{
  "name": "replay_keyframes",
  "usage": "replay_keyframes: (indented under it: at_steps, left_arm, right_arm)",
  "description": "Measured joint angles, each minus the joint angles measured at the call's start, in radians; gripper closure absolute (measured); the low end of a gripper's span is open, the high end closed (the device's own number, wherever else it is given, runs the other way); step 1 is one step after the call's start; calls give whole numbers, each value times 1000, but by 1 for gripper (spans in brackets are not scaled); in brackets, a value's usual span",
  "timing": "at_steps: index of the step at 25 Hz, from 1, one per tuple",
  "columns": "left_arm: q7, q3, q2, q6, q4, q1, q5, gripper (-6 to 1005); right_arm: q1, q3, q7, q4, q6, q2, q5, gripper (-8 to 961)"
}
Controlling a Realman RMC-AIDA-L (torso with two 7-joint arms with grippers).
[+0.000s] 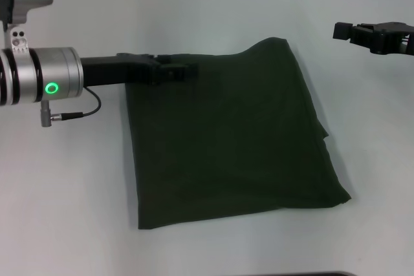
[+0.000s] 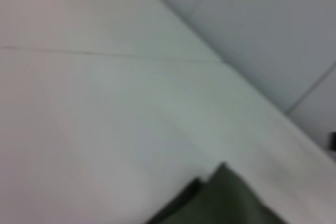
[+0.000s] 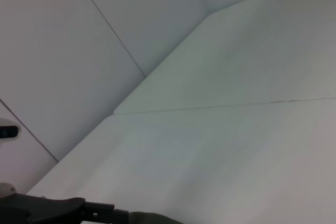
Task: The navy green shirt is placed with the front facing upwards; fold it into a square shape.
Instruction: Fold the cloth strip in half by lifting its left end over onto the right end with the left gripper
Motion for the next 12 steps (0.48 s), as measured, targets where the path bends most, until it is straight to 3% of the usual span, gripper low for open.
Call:
replay_keyframes:
  at_steps: [5, 12]
  left_arm:
    - [0, 3, -9, 102, -16, -4, -22, 181]
    - [6, 40, -15, 104, 49, -28, -22, 187]
  right_arm:
    - [1, 0, 2, 0, 1, -1, 0, 950]
    - [6, 1, 3, 5, 1, -3, 0, 949]
